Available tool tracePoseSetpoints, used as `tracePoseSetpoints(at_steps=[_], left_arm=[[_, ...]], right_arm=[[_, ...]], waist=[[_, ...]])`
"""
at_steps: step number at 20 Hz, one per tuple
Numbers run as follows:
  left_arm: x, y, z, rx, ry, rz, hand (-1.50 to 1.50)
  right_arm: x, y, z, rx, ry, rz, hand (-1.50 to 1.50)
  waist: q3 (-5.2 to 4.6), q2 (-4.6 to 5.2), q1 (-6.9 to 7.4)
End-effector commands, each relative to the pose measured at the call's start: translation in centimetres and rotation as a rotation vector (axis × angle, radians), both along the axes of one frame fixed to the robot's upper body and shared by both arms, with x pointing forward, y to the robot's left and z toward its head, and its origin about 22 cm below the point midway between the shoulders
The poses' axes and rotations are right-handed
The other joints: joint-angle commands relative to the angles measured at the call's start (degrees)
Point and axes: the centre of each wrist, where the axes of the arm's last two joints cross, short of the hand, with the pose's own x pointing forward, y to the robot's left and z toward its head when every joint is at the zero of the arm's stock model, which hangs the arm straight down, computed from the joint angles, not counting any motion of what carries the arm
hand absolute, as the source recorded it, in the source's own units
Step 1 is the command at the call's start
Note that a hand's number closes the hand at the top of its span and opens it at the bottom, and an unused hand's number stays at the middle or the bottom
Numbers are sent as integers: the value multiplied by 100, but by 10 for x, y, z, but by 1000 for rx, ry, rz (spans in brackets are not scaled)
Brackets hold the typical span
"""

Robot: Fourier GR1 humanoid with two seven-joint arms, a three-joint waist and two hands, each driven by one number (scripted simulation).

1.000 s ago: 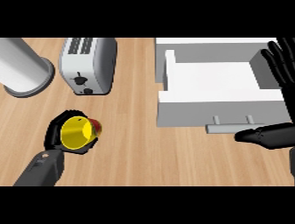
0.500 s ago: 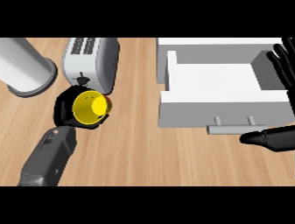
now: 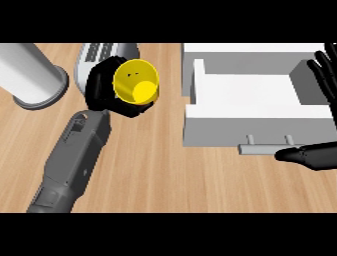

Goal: Pick up the cup, place it into the drawer and close the drawer

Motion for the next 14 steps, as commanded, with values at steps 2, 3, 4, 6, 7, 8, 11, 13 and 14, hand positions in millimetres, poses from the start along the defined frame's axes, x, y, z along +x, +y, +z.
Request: tracePoseSetpoints(at_steps=[2,3,4,6,7,8,11,13,14], left_arm=[[13,-51,66,29,-7,-39,150],[18,-63,100,54,-29,-48,150],[11,-69,93,32,-5,-36,150],[23,-83,129,69,-7,-39,150],[25,-96,139,87,-3,-35,150],[23,-99,136,95,-8,-22,150],[34,-123,165,128,55,21,150],[33,-133,160,187,100,39,150],[37,-134,158,178,129,23,150]], right_arm=[[3,-12,-3,7,-2,-4,-150],[2,-6,-9,-11,-11,-2,-150],[-2,-3,-9,3,5,16,-150],[9,1,-6,3,-8,-3,-150],[5,12,-8,-1,-16,-5,-150],[7,-11,-8,-10,-11,6,-150],[14,-3,9,10,-28,8,-150],[13,1,9,12,-23,23,-150],[13,-2,-7,-1,-30,23,-150]], waist=[[-2,15,-59],[2,-7,-19],[-2,3,-66],[-2,34,-78],[-3,39,-135],[-2,44,-131],[-1,74,-242],[-1,72,-259],[2,101,-319]])
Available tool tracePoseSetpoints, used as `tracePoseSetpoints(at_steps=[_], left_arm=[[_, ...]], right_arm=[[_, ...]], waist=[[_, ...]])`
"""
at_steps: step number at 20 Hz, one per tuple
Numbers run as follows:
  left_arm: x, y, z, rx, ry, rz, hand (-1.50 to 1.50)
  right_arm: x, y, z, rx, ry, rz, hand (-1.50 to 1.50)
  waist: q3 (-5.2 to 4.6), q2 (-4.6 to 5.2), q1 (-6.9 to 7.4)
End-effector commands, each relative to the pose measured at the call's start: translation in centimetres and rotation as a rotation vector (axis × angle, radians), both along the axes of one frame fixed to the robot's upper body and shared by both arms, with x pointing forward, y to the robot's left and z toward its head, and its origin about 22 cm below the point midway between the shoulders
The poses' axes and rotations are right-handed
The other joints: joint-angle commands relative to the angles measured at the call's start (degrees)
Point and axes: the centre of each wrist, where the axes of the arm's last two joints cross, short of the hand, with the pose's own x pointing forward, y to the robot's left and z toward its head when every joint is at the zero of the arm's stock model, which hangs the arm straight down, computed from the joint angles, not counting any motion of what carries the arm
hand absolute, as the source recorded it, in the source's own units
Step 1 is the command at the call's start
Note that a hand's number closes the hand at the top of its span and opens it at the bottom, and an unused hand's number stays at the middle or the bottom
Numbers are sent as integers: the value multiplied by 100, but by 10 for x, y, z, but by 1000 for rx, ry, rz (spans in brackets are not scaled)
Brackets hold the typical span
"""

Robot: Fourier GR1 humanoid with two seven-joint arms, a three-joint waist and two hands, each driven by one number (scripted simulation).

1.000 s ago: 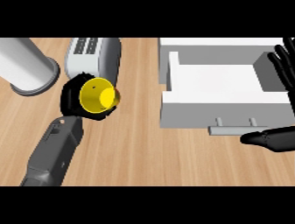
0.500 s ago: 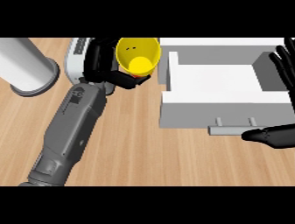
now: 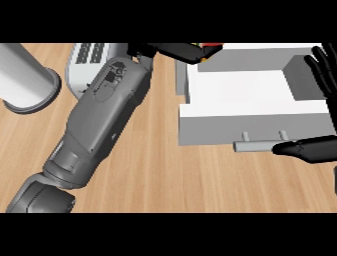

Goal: Pick up the cup, place it into the drawer and close the drawer

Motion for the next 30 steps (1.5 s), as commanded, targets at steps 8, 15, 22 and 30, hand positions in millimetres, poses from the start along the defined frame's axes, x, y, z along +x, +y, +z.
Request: tracePoseSetpoints(at_steps=[8,15,22,30], left_arm=[[11,-25,-14,209,190,84,150],[7,-25,-38,359,300,8,150],[4,-20,-52,260,311,-5,-150],[2,-25,-39,10,215,-105,-150]], right_arm=[[10,10,26,15,-49,64,-150],[11,30,8,7,-52,115,-150],[14,35,15,-5,-66,190,-150],[19,75,20,-23,-32,608,150]], waist=[[4,132,-382],[11,193,-731],[4,270,-983],[-7,297,-983]])
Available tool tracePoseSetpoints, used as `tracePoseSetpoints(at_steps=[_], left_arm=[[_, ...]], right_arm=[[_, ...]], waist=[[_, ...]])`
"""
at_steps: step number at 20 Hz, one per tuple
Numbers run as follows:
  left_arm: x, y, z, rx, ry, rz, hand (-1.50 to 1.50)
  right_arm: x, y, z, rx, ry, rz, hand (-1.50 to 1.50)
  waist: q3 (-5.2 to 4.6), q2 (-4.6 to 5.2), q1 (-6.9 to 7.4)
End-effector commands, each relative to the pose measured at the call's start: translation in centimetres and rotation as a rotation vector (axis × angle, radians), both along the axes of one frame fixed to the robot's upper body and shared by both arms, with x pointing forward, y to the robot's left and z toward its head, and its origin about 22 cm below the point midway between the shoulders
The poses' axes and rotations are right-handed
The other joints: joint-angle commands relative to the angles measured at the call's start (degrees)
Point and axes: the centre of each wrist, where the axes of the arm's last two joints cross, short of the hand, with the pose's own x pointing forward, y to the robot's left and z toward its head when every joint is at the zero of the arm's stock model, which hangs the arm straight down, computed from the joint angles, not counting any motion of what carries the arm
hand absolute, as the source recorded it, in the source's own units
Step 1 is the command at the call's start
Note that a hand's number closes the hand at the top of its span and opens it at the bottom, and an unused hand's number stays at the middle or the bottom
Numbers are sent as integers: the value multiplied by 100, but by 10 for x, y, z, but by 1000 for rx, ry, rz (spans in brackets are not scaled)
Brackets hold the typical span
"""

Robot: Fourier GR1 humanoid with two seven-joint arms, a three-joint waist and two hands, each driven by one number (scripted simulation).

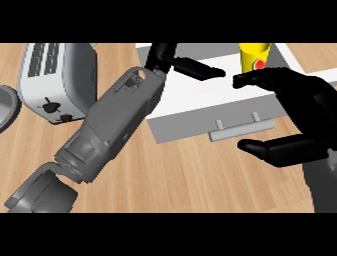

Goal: Pick up the cup, place it into the drawer and close the drawer

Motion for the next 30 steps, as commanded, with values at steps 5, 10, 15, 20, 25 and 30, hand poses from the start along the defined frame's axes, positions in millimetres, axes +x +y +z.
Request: tracePoseSetpoints(at_steps=[5,10,15,20,25,30], left_arm=[[-1,3,0,-196,-83,58,-150],[2,-3,13,-212,-89,87,-150],[3,2,8,-257,-75,102,-150],[4,23,-10,-306,-99,99,-150],[-8,32,-37,-342,-71,76,-150],[-10,54,-45,-377,-79,80,-150]], right_arm=[[-7,8,-11,-310,101,293,150],[-16,-3,-13,-585,137,192,-150],[-30,10,-34,-743,55,36,-150],[-9,19,-100,-856,138,-33,-150],[24,7,-138,-974,185,2,-150],[55,8,-170,-987,237,-66,150]], waist=[[-6,-82,156],[-4,-212,586],[2,-219,823],[3,-212,1209],[4,-260,1485],[10,-227,1681]])
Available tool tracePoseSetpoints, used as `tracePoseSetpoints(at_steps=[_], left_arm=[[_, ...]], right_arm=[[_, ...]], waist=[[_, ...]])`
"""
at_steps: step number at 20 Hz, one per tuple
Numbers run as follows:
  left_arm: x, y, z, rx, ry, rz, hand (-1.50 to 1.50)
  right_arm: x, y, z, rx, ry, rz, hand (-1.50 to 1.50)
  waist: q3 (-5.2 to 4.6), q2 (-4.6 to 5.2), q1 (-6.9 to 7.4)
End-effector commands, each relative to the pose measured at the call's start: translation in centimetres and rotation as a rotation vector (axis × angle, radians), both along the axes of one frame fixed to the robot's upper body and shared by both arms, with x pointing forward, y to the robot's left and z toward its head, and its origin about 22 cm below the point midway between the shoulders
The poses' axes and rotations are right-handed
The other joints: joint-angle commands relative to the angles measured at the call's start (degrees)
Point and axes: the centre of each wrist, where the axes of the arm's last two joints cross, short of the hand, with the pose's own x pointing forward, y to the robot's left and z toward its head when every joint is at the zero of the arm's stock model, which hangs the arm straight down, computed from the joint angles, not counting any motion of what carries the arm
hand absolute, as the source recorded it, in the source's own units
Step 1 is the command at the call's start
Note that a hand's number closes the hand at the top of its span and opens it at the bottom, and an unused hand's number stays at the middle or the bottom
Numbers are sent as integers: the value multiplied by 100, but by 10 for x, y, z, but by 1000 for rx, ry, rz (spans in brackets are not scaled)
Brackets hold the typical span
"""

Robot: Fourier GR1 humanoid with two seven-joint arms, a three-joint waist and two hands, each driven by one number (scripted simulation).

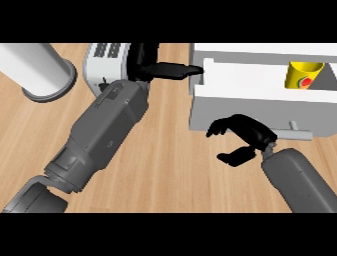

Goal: Pick up the cup, place it into the drawer and close the drawer

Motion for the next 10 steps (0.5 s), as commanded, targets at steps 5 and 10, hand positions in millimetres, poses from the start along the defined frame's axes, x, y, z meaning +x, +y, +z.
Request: tracePoseSetpoints(at_steps=[5,10], left_arm=[[-6,45,-14,-33,-4,-23,-150],[-10,71,-24,-13,5,-20,-150]], right_arm=[[44,-27,-17,68,-78,-104,150],[79,-57,24,149,-191,-206,150]], waist=[[15,9,409],[18,77,483]])
